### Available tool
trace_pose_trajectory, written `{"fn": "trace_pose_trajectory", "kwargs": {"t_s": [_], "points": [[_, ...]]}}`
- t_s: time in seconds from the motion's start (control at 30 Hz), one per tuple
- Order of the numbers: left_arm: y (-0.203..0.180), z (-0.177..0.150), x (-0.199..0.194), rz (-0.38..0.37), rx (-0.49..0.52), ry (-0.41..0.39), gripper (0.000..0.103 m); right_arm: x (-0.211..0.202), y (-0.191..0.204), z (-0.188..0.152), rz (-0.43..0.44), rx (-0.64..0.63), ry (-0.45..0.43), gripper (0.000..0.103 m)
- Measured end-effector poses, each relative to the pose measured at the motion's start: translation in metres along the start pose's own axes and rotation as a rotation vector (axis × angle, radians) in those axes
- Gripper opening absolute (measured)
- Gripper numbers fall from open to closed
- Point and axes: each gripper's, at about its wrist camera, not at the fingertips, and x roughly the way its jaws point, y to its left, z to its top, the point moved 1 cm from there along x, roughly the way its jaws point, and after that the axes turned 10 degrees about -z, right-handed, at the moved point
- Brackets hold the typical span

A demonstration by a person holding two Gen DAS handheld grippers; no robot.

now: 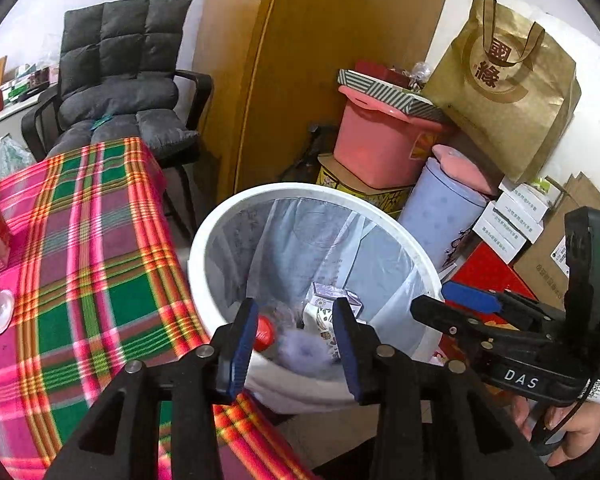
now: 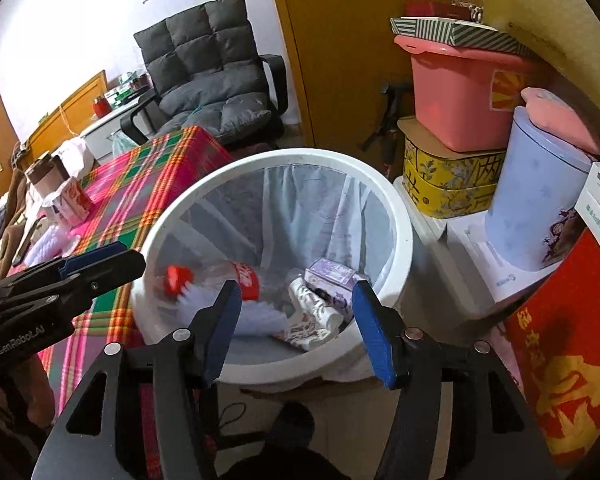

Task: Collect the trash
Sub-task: 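Withdraw both grippers from the wastebasket back over the table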

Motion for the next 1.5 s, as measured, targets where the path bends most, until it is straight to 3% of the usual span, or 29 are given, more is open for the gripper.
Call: {"fn": "trace_pose_trajectory", "kwargs": {"t_s": [0.23,0.47,1.5], "points": [[0.005,-0.012,-0.026,0.022,-0.024,-0.017,0.038,-0.014,0.014,-0.003,0.047,-0.015,-0.030,0.059],[0.014,-0.028,-0.058,0.093,-0.060,-0.042,0.038,-0.030,0.033,-0.010,0.107,-0.034,-0.074,0.059],[0.046,-0.103,-0.182,0.310,-0.166,-0.157,0.038,-0.075,0.117,-0.040,0.271,-0.174,-0.097,0.059]]}}
